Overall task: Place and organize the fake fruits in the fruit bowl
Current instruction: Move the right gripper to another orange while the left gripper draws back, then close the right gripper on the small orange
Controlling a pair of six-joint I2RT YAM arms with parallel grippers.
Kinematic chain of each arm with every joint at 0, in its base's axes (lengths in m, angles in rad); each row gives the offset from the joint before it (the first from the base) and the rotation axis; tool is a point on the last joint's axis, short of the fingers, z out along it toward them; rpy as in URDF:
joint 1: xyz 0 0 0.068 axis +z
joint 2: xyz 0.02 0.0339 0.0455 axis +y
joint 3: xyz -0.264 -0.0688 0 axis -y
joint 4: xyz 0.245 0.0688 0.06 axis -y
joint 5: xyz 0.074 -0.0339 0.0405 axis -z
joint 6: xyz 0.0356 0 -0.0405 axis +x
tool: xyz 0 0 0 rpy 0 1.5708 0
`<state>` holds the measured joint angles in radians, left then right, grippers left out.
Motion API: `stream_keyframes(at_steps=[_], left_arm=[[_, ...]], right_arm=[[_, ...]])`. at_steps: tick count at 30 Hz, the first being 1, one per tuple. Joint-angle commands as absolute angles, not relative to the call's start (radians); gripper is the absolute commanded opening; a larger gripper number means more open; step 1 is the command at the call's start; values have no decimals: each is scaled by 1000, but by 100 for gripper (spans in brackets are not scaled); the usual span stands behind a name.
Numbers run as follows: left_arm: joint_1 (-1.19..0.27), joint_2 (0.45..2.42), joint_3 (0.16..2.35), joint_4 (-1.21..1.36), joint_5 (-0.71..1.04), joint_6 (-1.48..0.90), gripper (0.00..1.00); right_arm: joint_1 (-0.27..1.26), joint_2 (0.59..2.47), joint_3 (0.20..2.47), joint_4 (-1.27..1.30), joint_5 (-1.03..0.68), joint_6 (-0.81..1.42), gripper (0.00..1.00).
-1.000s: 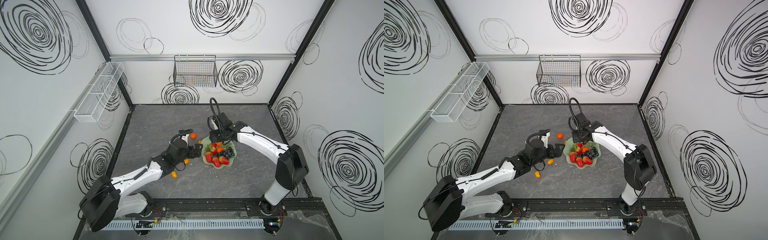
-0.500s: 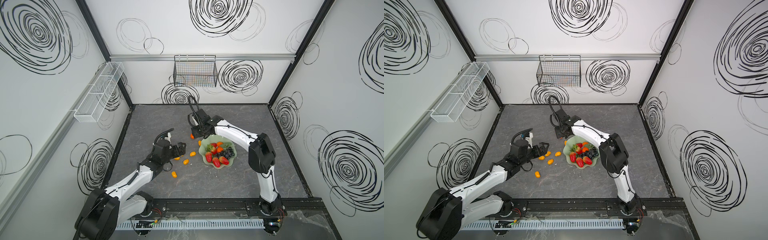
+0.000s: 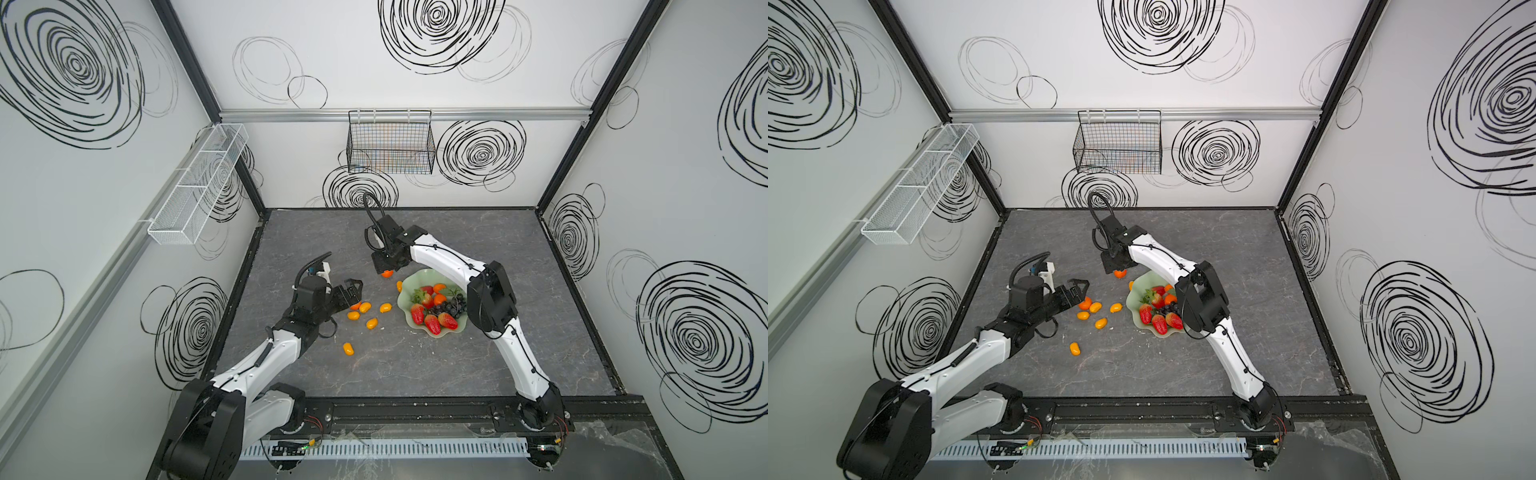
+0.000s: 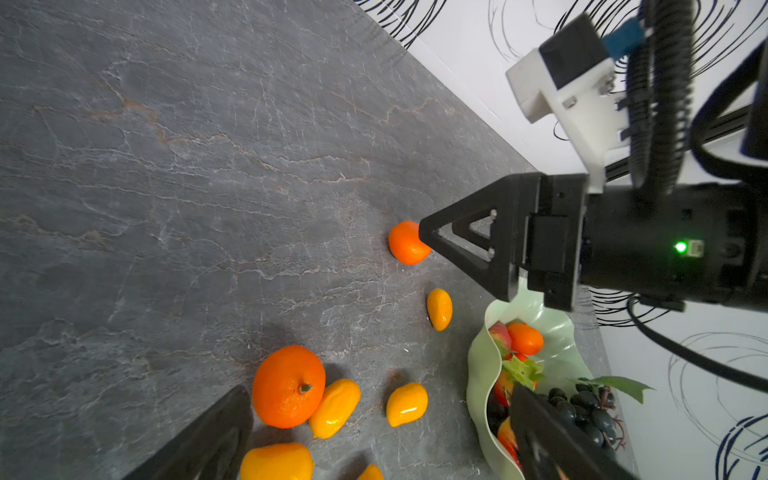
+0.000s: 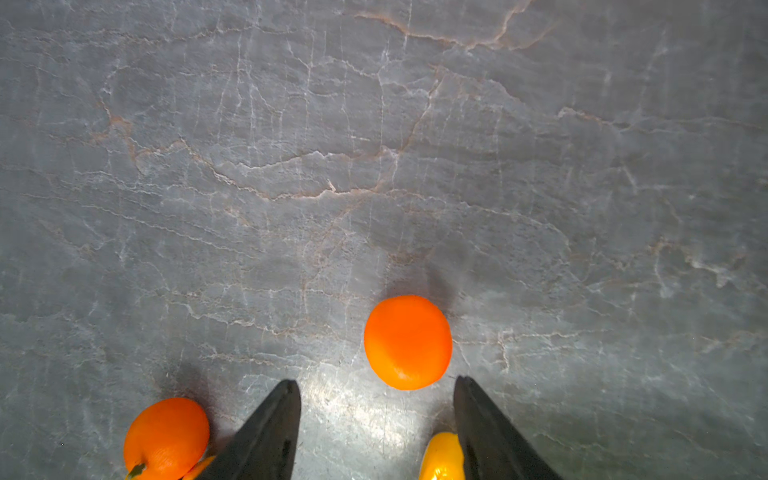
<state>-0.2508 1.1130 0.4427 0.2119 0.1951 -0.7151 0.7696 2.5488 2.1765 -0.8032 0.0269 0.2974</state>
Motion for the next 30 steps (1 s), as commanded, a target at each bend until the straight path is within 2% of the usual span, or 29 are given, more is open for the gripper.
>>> stream_keyframes(at_steps=[1,16,30], left_arm=[[-240,1123,439,264,219,-721,99],[-240,1122,438,271,225,-727,99],[-241,1112,436,260,224,-723,99]], right_arm=[[765,2590,2229,-851,26,287,64],[742,2656,2248,-855,7,287,64],[742,2679,2254,-815,-9,259,56]])
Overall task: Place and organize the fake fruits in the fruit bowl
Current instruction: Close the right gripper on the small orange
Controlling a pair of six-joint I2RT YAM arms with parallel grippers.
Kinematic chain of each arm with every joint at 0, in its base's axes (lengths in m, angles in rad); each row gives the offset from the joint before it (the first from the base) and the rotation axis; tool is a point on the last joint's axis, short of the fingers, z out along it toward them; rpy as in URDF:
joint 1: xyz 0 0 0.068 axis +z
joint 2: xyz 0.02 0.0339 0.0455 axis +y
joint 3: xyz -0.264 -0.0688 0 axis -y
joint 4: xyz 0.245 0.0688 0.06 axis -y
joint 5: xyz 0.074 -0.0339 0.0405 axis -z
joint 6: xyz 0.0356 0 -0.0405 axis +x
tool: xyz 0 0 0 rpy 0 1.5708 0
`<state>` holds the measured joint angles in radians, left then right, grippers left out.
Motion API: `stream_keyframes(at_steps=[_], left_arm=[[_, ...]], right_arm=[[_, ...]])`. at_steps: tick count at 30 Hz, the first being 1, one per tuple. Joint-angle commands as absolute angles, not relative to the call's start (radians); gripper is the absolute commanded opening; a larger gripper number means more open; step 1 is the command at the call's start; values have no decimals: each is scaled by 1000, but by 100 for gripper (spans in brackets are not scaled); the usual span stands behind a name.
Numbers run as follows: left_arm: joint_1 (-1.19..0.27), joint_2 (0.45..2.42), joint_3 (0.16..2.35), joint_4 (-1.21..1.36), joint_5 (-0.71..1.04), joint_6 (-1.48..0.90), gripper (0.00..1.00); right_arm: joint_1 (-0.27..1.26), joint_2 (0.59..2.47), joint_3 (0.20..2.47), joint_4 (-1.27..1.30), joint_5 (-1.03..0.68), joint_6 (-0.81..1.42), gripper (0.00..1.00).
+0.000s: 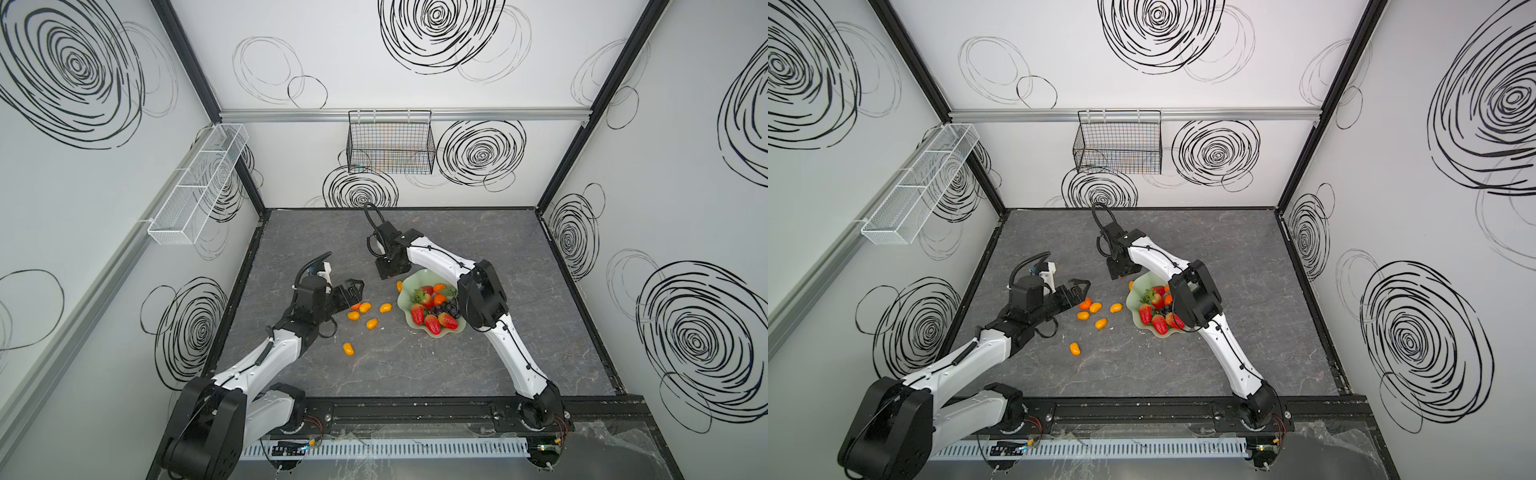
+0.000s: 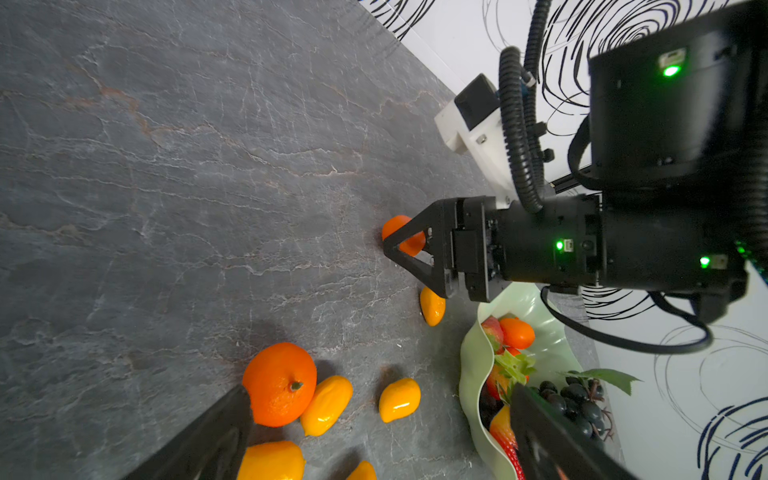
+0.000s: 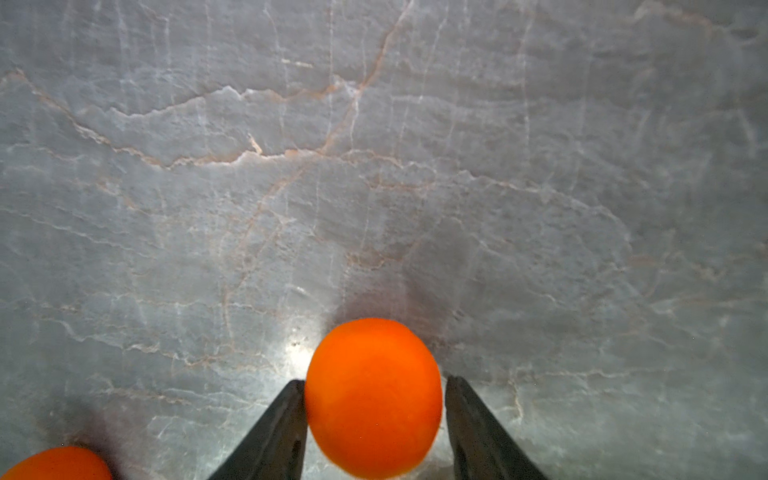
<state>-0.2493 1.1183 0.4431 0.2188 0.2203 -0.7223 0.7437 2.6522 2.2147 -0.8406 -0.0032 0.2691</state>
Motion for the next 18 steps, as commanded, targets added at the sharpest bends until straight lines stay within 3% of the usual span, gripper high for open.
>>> stream_keyframes(at_steps=[1,8,18], left_arm=[[-241,1109,436,257,225,-723,100],[-241,1085,433,234,211,-714,99],[-248,1020,433,182,194,-719,99]], right_arm=[[742,2680,2254,-815,-10,260,55],[742,2666,2258,-825,-17,268,47],[747,2557,2244,-873,-25,303,45]])
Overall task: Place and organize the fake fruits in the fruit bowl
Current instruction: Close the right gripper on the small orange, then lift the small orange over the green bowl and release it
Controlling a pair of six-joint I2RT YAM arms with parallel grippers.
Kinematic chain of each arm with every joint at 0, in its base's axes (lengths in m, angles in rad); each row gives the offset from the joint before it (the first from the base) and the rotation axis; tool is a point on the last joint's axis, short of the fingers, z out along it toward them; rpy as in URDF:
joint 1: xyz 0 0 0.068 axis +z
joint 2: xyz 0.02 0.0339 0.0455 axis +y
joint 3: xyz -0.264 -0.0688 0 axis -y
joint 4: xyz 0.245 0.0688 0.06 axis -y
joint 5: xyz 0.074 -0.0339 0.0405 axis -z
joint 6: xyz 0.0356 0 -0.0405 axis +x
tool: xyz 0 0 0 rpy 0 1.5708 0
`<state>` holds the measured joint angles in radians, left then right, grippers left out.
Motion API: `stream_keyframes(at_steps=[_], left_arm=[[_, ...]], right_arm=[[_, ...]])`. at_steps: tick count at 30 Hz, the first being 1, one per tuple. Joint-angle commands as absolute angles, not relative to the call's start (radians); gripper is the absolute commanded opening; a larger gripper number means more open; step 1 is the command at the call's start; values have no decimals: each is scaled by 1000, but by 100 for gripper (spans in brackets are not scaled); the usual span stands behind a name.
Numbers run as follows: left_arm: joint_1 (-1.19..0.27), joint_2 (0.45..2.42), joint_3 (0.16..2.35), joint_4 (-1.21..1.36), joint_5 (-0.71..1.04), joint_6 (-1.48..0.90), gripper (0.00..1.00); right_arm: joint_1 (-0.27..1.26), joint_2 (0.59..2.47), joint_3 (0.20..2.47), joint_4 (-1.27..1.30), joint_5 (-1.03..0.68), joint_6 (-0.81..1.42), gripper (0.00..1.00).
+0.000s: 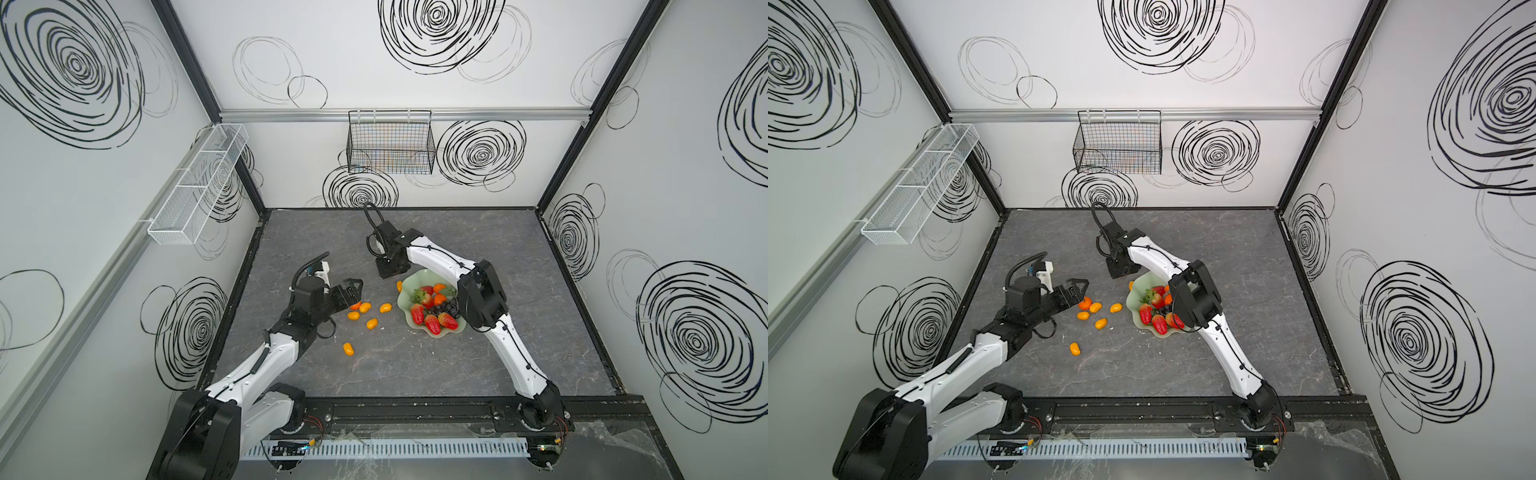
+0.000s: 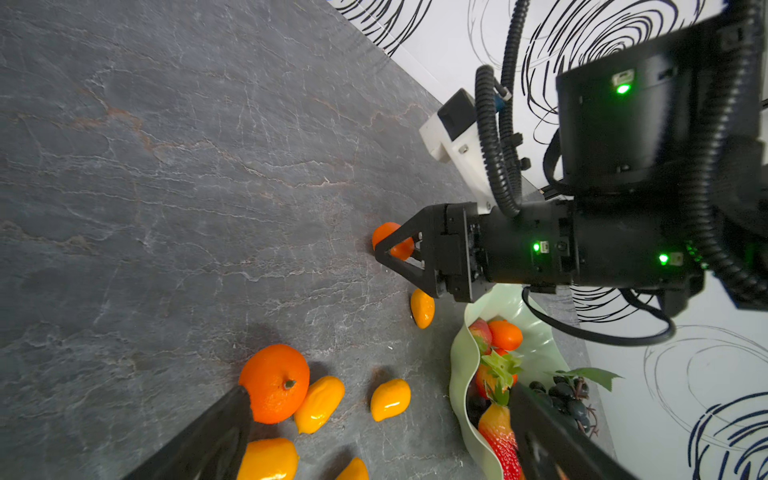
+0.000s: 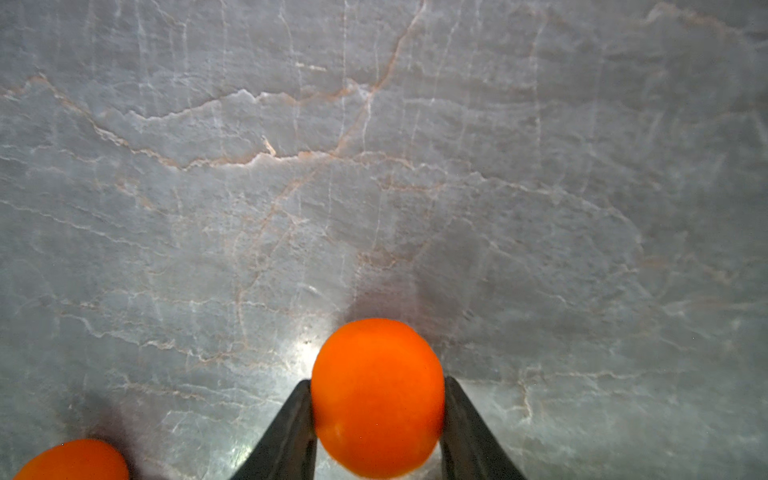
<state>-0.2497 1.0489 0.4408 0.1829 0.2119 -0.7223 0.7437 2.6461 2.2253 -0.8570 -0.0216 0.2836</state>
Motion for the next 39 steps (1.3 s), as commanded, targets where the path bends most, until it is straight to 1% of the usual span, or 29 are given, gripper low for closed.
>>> stream_keyframes(at_steps=[1,11,19,25,31,35,39], left_arm=[[-251,1012,433,174,190,-719,99],[-275,909,419,112,174,-755,99],[-347,879,421,93,138,-759,99],[-446,924,444,123,92,-765,99],[-566,1011,489,186,41,-779,99],[-646,1079,528,216,7,-779,99],[-726,1143,562,238,-35,-780,99]], right_arm=[[749,2535,2223,-866,-22,305,45],[764,2289,1957,-752,-47,338,44],[765,2080,1719,-673,-33,359,43],[751,1936,1553,-638,-20,367,43],[698,1819,1386,-604,-24,371,43],[655,1772,1286,-583,-33,370,43],[608,1764,1218,-555,-51,367,43]])
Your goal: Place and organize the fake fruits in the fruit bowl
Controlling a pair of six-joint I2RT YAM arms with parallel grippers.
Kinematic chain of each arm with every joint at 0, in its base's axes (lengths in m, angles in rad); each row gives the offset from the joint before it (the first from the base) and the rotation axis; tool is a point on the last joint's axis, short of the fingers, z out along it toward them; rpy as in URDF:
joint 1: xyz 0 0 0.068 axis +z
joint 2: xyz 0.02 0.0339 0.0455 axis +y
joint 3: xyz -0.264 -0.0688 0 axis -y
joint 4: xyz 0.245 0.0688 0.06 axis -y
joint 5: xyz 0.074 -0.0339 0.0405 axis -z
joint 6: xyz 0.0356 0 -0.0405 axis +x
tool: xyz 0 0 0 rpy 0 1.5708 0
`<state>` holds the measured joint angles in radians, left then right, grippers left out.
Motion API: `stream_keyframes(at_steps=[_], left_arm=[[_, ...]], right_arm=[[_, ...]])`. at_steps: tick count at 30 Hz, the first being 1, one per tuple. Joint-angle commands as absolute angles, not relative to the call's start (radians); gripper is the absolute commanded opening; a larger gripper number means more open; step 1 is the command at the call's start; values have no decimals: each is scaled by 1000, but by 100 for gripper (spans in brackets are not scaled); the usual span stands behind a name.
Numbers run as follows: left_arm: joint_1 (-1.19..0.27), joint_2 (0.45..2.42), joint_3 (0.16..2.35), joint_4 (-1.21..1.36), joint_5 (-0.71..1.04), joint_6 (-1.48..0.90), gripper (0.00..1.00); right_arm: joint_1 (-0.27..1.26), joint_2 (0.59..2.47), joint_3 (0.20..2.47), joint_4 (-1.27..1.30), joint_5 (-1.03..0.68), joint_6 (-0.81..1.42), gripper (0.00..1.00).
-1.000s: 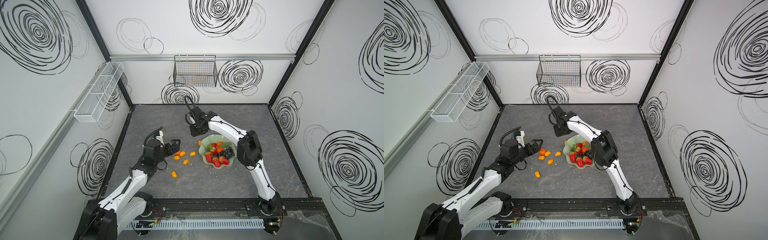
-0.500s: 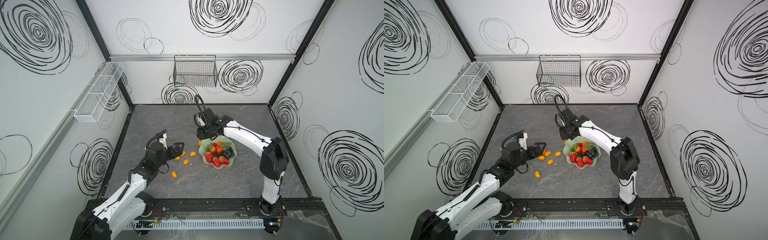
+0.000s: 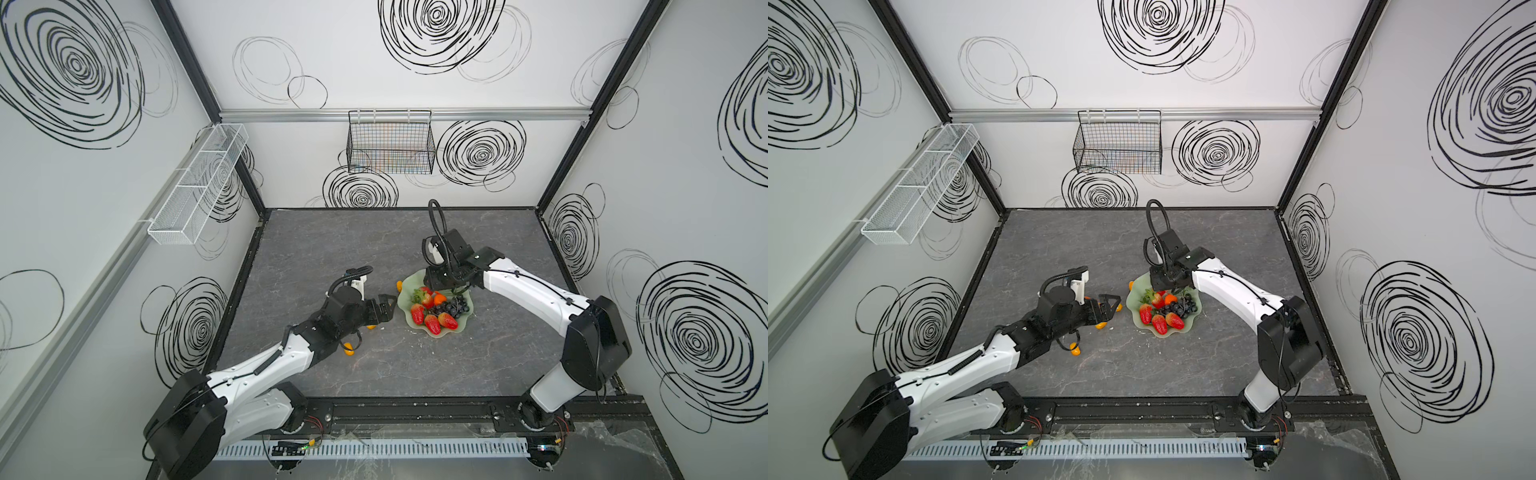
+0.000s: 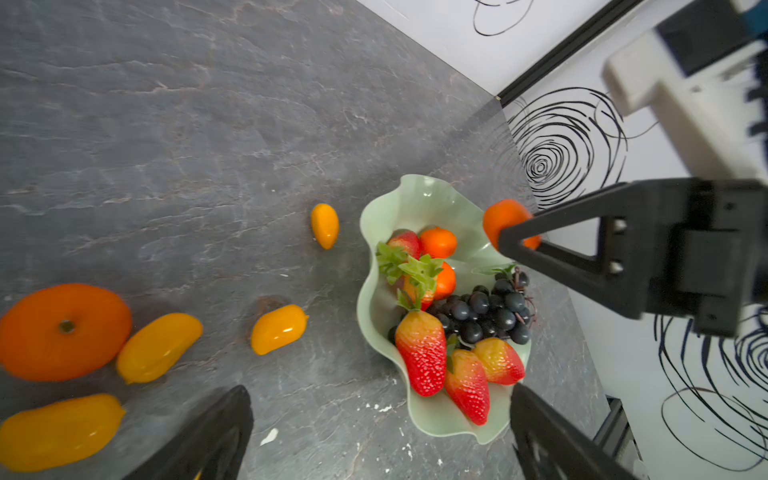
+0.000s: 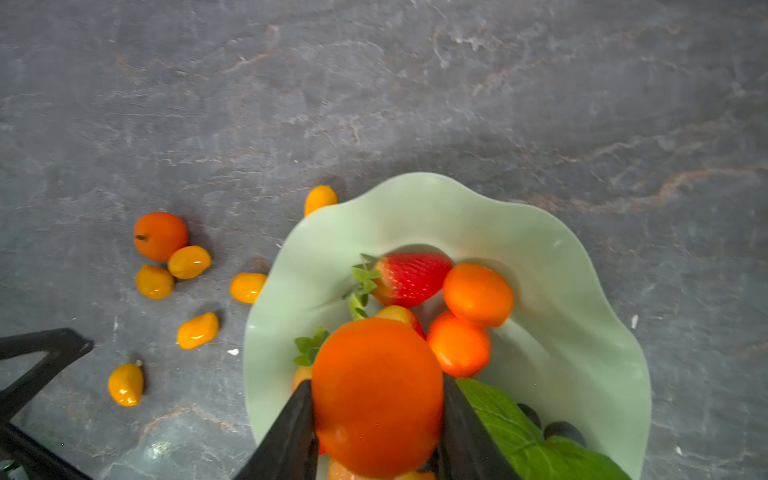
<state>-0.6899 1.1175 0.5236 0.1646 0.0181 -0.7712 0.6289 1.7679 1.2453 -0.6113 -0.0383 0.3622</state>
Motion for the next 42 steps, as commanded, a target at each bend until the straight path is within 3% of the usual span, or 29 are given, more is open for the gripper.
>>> stream_keyframes(at_steps=[1,16,30,42], left_arm=[[-744,1158,569,245,-45,-781,99],[-940,1273,581,333,-167,-806,99],[-980,1238,570,296,-228,-809,99],[-983,1165,601,92,-312,-840,99]], right_arm=[[601,1769,1211,-553,-52,364,43],[595,1864,1218,-534,-46,347,50],[597,1832,1218,-539,-28,347,62],[625,1712,1187,-531,10,335,70]])
